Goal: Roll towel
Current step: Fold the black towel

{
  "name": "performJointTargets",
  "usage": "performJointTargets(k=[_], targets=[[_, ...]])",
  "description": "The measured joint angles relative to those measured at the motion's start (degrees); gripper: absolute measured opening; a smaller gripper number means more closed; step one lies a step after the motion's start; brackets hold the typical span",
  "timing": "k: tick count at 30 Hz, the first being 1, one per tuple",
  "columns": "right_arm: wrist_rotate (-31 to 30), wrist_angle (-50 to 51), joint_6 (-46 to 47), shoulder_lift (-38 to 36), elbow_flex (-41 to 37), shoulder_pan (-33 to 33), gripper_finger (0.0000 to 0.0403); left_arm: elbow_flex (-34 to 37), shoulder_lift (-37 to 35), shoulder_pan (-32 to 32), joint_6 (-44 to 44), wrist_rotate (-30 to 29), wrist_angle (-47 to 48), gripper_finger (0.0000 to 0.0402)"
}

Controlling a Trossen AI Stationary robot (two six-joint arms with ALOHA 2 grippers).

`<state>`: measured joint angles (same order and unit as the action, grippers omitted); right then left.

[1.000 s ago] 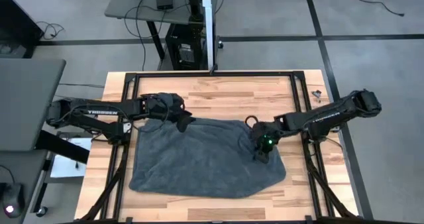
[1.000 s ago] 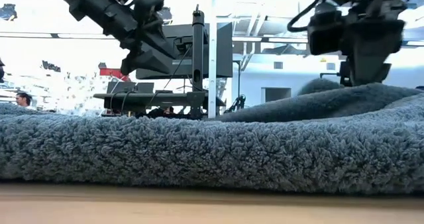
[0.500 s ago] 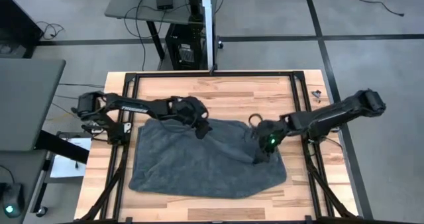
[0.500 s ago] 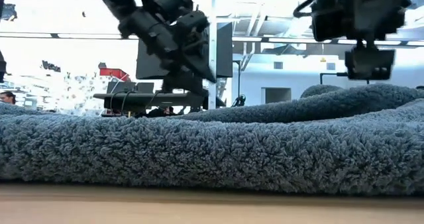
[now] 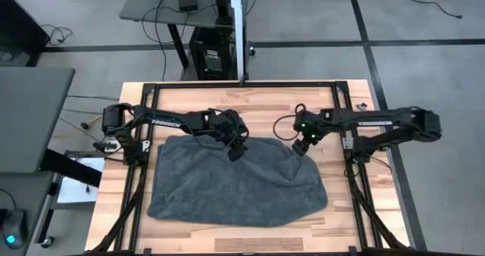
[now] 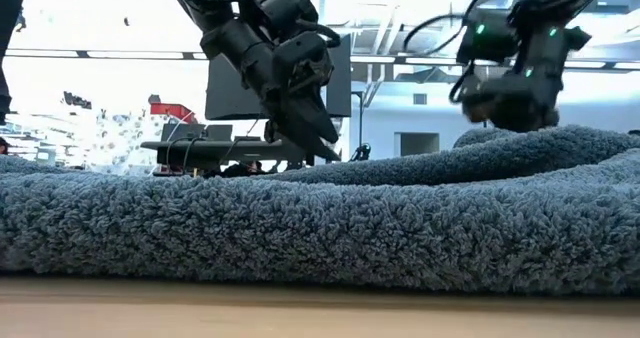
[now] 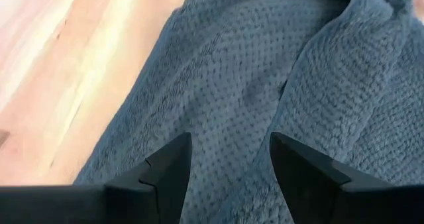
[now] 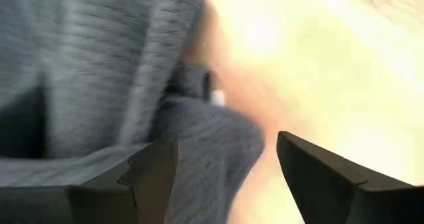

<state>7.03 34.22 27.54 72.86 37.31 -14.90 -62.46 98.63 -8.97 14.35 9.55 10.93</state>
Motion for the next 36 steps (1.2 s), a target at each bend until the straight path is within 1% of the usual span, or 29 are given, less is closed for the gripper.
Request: performJointTargets(k=[3, 8, 12, 14, 18, 21, 23, 25, 27, 30, 36], targets=[[0.03, -5.8, -3.18, 4.18, -0.03, 0.02, 0.0249, 0.0, 0.0, 0.0, 2.26, -0.84, 0.6, 0.0189], [0.22, -10.81, -6.42, 10.81, -0.05, 0.04, 0.0249, 0.0, 0.39, 0.29, 5.6, -2.71, 1.87, 0.0189], [-0.77, -10.55, -8.65, 14.68, 0.35, 0.76, 0.0249, 0.13, 1.37, 1.01, 7.7, -4.08, 4.34, 0.0189], [-2.45, -9.28, -8.61, 15.07, 0.52, 0.46, 0.0249, 0.31, 2.38, 1.63, 9.22, -4.62, 4.25, 0.0189], [-7.79, -3.53, -8.86, 12.24, 0.48, -2.16, 0.0249, 4.49, 3.45, 4.02, 13.27, -5.07, 5.18, 0.0189], [-11.57, 3.39, -8.59, 9.52, 0.16, -5.15, 0.0249, 9.11, 3.06, 6.42, 16.92, -8.35, 5.53, 0.0189], [-13.37, 7.05, -8.6, 8.31, -0.2, -7.36, 0.0249, 12.05, 2.57, 7.53, 19.69, -10.04, 4.18, 0.0189], [-14.02, 9.8, -8.17, 7.35, -0.82, -9.57, 0.0249, 14.1, 2.09, 8.14, 21.84, -10.38, 3.34, 0.0189], [-13.95, 10.05, -8.01, 6.1, -1.1, -11.58, 0.0249, 14.49, 1.77, 8.28, 22.32, -10.54, 3.12, 0.0189], [-14.01, 9.99, -7.46, 3.9, -0.28, -13.54, 0.0249, 14.0, 1.35, 8.2, 20.63, -10.36, 2.93, 0.0189], [-13.43, 10.78, -7.45, -2.31, 4.08, -15.69, 0.0249, 8.69, 0.67, 5.97, 15.66, -9.81, 6.07, 0.0189]])
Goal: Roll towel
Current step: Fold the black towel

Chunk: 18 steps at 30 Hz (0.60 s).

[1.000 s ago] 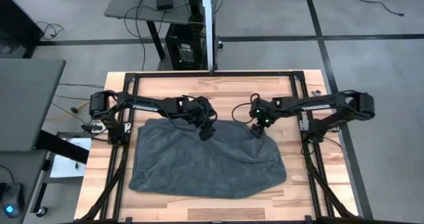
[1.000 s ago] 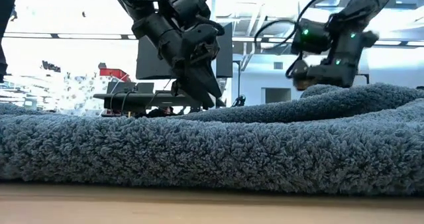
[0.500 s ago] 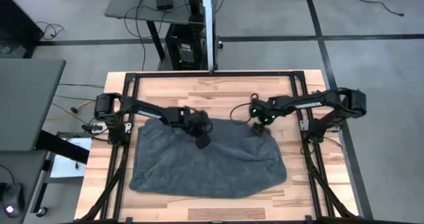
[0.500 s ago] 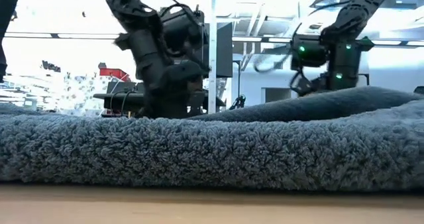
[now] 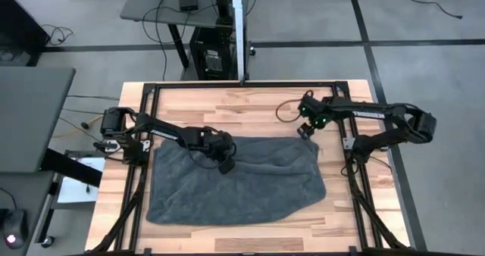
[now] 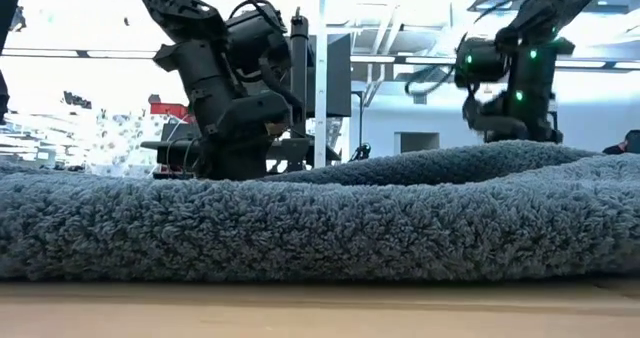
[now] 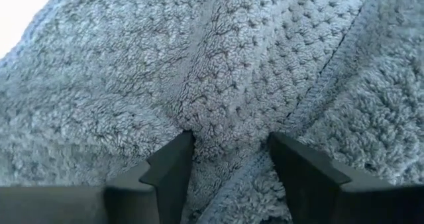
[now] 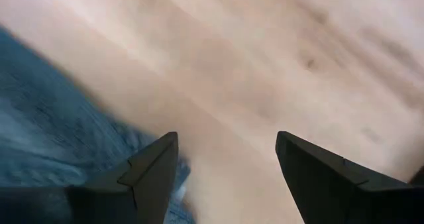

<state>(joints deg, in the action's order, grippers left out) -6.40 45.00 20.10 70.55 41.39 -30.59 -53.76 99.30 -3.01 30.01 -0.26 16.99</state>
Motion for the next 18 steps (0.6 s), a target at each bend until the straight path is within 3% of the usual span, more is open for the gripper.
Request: performJointTargets(k=[9, 18], targets=[[11.05, 0.16, 0.97, -7.53, -2.06, 7.12, 0.0249, -6.93, -2.45, -4.23, -9.51, -0.76, 10.18, 0.0189], [12.53, -5.61, 6.75, -1.86, -5.37, 14.22, 0.0249, -8.09, -2.83, -5.86, -12.88, -0.85, 11.44, 0.0189]])
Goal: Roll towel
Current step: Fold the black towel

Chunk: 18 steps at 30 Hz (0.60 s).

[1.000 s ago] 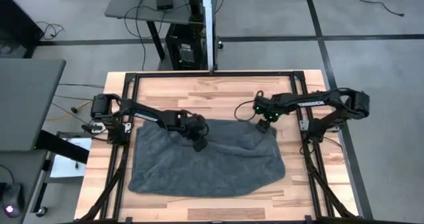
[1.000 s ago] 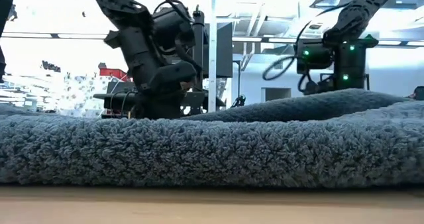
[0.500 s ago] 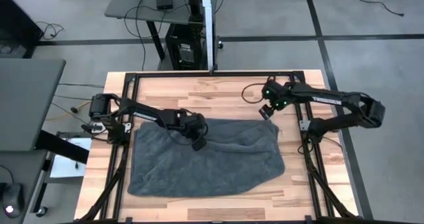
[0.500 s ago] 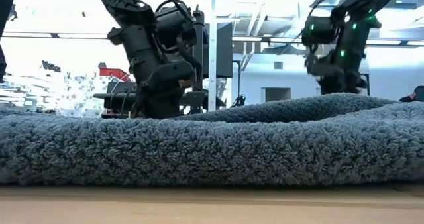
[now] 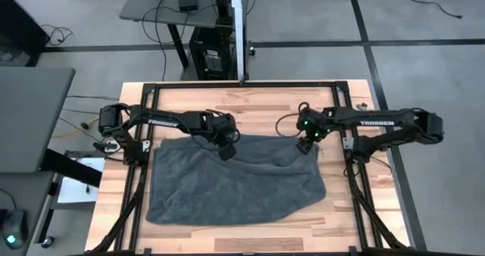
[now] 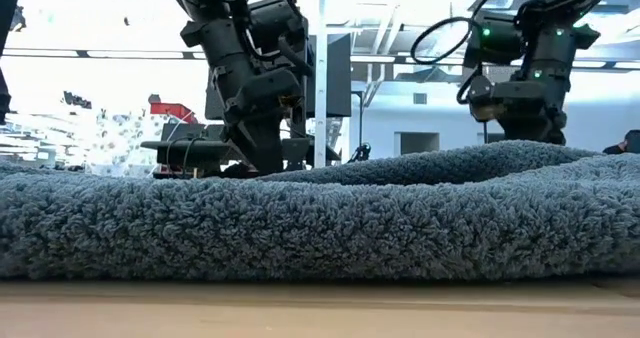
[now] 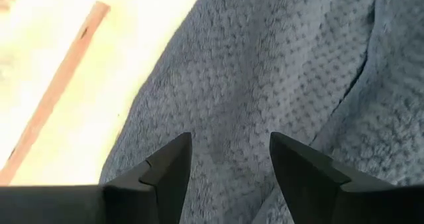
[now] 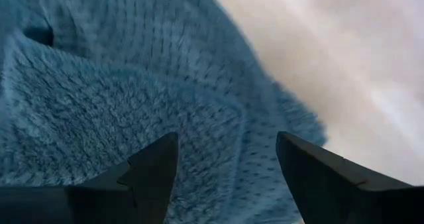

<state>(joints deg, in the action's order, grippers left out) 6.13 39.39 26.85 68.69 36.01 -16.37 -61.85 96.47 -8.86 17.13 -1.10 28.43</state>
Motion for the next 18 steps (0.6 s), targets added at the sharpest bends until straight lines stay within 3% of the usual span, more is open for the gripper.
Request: performJointTargets(k=[7, 10, 15, 18], targets=[[0.86, -3.03, 0.18, 4.29, -0.6, 2.12, 0.0227, -0.02, 0.0, 0.0, -1.76, 0.02, 1.49, 0.0189], [0.9, -2.99, 0.18, 5.06, -0.6, 1.75, 0.0175, -0.02, 0.0, 0.0, -1.94, 0.01, 2.07, 0.0189], [1.57, -2.91, -0.23, 5.11, -0.6, 0.55, 0.0037, -0.04, -0.02, 0.0, -1.98, 0.02, 2.59, 0.0189], [1.6, -1.62, -0.88, 3.64, -0.6, -0.39, 0.001, -0.04, -0.76, -0.02, -1.71, 0.0, 4.33, 0.0189]])
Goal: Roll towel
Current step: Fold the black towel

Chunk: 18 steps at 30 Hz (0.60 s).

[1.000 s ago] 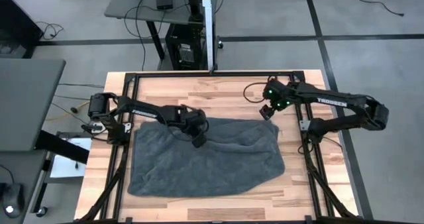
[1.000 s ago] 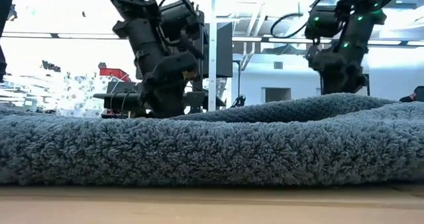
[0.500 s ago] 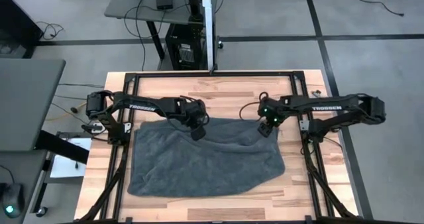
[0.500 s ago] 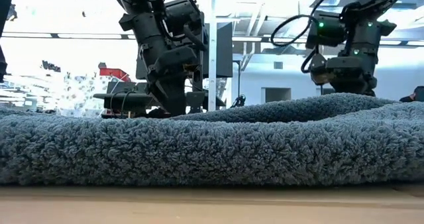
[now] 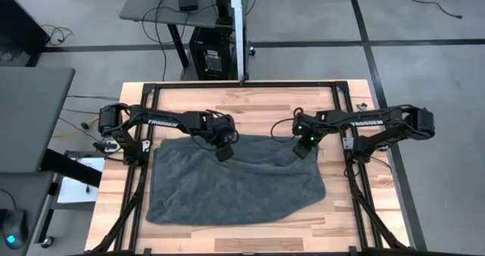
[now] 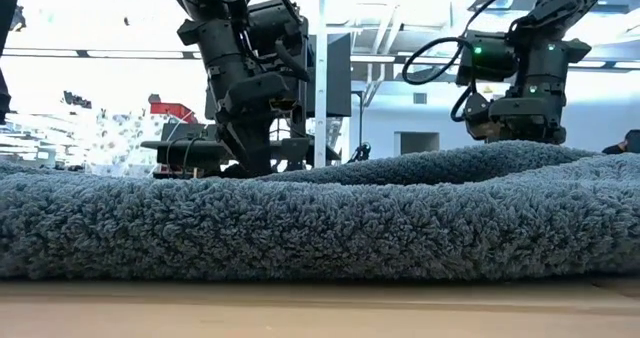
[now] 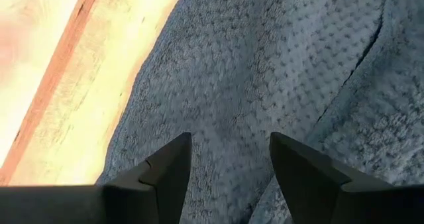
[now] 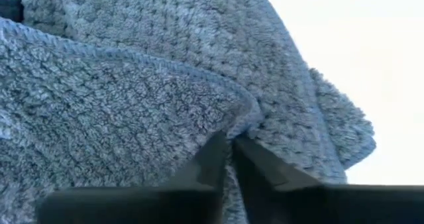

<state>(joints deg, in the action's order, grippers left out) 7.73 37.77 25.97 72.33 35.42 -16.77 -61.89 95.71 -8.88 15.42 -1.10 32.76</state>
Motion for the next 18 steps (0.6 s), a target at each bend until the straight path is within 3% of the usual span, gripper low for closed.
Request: performJointTargets(k=[5, 12, 18], targets=[[-0.02, 4.95, 0.79, -6.19, 0.62, -3.05, 0.0002, -0.05, -4.73, 0.0, 0.96, -0.92, 3.28, 0.0189], [-2.63, 13.69, 0.53, -15.82, 1.99, -10.48, 0.0001, -0.11, -14.42, -0.22, 2.83, -8.2, 7.38, 0.0189], [-4.46, 17.14, 0.99, -19.56, 1.88, -13.8, 0.0001, -0.11, -19.06, -1.76, 2.94, -11.05, 8.06, 0.0189]])
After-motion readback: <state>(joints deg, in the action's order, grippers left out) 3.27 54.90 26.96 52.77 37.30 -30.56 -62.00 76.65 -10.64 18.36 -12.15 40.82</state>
